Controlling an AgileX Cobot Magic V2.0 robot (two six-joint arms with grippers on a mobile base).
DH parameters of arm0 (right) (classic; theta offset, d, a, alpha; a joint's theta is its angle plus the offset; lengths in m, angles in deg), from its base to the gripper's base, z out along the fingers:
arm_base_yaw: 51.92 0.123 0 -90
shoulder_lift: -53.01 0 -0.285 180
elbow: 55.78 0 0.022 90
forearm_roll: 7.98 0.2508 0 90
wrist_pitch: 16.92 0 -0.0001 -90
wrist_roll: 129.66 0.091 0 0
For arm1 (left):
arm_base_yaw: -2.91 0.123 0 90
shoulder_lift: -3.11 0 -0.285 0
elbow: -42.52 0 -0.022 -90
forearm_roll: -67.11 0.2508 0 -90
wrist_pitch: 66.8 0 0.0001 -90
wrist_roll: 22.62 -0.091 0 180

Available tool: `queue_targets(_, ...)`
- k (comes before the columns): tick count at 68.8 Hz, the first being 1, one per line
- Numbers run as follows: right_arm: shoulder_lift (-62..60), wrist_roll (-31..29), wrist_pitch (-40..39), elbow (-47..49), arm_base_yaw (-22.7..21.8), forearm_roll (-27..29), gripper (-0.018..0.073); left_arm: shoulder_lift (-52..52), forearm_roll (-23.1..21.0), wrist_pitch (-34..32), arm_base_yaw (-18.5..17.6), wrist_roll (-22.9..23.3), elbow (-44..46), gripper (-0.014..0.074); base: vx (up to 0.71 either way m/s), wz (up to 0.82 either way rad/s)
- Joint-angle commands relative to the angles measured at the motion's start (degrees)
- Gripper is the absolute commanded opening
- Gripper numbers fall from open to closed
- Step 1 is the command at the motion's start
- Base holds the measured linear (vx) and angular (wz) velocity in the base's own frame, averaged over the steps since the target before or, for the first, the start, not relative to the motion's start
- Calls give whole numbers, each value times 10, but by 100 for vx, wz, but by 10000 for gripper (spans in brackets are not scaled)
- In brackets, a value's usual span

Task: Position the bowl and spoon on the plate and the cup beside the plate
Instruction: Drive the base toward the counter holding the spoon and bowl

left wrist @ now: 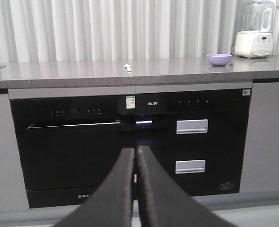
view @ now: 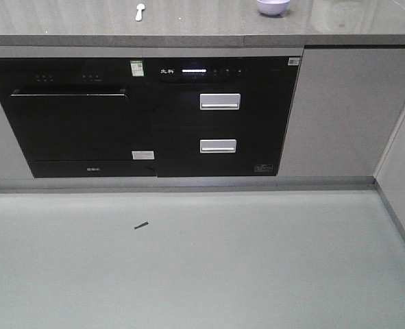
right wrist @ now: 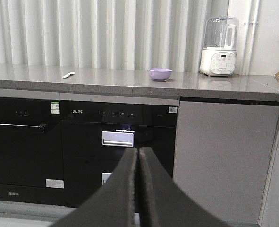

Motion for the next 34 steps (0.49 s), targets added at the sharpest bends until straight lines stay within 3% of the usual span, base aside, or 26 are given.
queue_targets(1, -2, 0, -42, -4, -3, -1, -10, 8, -1, -38, 0, 2, 10, -7, 28, 3)
queue_targets(34, -2, 0, -42, -4, -3, -1, -10, 8, -1, -38, 0, 2, 10, -7, 26, -5)
